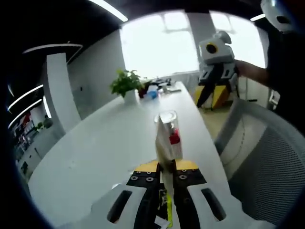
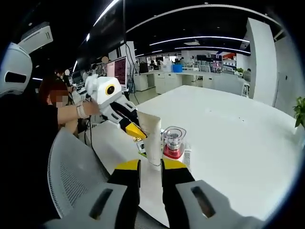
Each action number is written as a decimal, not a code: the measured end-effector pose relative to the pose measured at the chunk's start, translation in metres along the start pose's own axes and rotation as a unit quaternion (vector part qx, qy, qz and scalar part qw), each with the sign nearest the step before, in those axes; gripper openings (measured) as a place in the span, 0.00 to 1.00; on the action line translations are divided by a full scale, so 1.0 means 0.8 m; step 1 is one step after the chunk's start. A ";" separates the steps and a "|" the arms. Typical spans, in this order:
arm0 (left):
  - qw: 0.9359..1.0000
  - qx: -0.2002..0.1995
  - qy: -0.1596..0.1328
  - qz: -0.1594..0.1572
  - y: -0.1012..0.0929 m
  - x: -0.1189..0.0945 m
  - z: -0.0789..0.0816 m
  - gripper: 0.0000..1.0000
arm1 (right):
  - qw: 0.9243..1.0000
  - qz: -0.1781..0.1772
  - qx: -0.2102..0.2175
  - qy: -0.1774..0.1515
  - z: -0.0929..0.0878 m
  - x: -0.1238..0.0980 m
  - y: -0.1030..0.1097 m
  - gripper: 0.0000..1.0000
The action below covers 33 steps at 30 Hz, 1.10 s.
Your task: Arrange the skincare products in the storage area until every visible bottle or jar stands upright without overlapping.
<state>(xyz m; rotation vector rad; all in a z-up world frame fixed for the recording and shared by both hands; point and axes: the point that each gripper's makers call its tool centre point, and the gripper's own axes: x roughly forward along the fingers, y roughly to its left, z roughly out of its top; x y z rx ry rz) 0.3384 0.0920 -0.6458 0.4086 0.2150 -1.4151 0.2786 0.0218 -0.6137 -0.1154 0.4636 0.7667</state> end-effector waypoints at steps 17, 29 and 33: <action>1.000 -0.029 0.007 -0.008 0.000 0.006 -0.011 0.11 | 1.000 0.005 0.005 0.001 0.000 0.001 0.002 0.18; 0.997 -0.062 0.047 -0.015 -0.005 0.024 -0.053 0.15 | 0.999 -0.019 0.020 0.016 -0.006 -0.004 -0.002 0.32; 0.996 -0.071 0.049 -0.017 -0.006 0.027 -0.058 0.15 | 0.999 -0.031 0.025 0.019 -0.010 -0.005 -0.003 0.41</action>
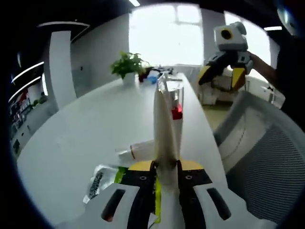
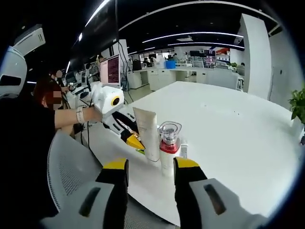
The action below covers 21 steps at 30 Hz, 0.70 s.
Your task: Arrange the skincare products in the storage area until every visible bottle or jar stands upright without overlapping.
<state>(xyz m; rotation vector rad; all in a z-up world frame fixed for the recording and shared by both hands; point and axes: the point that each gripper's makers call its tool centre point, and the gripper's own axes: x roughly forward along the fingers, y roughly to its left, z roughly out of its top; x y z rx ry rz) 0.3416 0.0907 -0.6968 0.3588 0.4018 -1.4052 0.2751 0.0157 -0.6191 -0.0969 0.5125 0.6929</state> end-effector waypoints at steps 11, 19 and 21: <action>1.000 -0.013 0.011 -0.005 -0.001 0.012 -0.010 0.16 | 0.999 -0.031 0.013 0.010 -0.011 -0.003 -0.007 0.64; 1.000 -0.017 0.012 -0.007 -0.001 0.016 -0.012 0.17 | 0.998 -0.057 0.025 -0.001 -0.011 -0.006 -0.016 0.80; 1.000 -0.016 0.010 -0.007 -0.001 0.016 -0.012 0.16 | 0.998 -0.051 0.020 -0.006 -0.009 -0.005 -0.013 0.81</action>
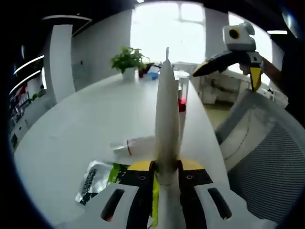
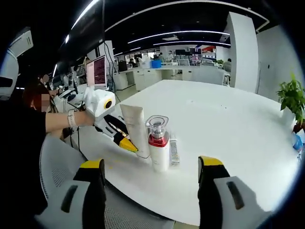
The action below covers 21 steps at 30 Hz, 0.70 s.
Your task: Arrange the skincare products in the storage area until every visible bottle or jar stands upright without overlapping.
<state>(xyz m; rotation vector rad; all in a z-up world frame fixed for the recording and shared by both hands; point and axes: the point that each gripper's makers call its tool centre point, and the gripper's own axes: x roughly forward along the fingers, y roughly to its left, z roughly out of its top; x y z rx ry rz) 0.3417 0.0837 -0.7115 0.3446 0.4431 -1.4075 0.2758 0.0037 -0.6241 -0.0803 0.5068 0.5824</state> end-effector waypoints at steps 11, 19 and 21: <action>1.000 0.003 -0.003 -0.006 -0.002 0.002 0.001 0.15 | 1.000 0.004 0.007 -0.008 0.003 0.005 0.003 0.84; 1.000 0.010 -0.006 -0.017 -0.007 0.007 0.003 0.15 | 1.000 0.005 0.004 -0.002 0.000 0.006 0.002 0.82; 1.000 0.010 -0.006 -0.020 -0.008 0.008 0.003 0.15 | 1.000 0.006 0.004 -0.001 -0.001 0.006 0.002 0.82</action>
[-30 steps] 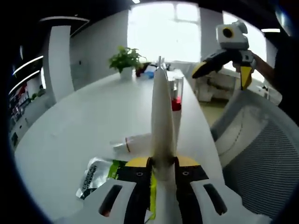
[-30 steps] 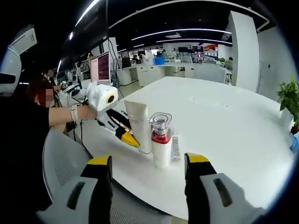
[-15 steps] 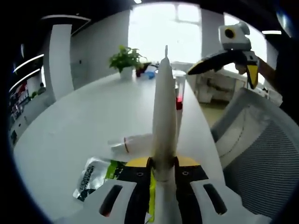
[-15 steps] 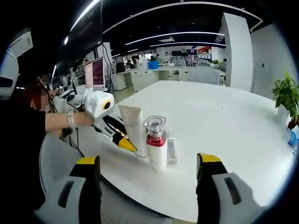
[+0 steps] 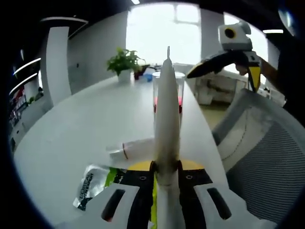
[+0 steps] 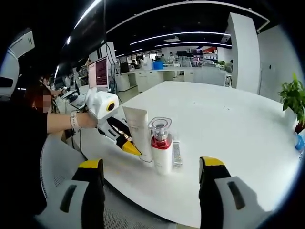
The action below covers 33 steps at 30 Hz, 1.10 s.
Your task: Arrange the skincare products in the storage area until every visible bottle or jar stands upright without overlapping.
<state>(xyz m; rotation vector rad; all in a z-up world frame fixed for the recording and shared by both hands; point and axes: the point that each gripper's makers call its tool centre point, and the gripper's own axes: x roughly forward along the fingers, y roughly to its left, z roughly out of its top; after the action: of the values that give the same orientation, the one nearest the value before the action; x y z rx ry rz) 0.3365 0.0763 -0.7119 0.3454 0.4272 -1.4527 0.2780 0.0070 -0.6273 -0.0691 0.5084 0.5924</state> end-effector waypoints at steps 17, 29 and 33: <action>1.000 0.002 -0.002 -0.008 -0.003 0.005 0.003 0.16 | 1.000 0.003 0.010 0.005 -0.006 0.000 -0.002 0.81; 1.000 0.001 0.001 -0.009 -0.002 0.009 0.001 0.17 | 1.000 0.000 0.001 0.008 -0.005 0.000 -0.004 0.80; 1.000 0.000 0.002 -0.004 -0.001 0.008 0.001 0.19 | 1.000 0.004 -0.001 0.013 -0.005 0.001 -0.002 0.81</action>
<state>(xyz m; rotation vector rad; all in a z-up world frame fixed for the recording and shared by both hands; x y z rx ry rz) 0.3360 0.0705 -0.7144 0.3462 0.4329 -1.4600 0.2779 0.0050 -0.6313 -0.0768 0.5335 0.5999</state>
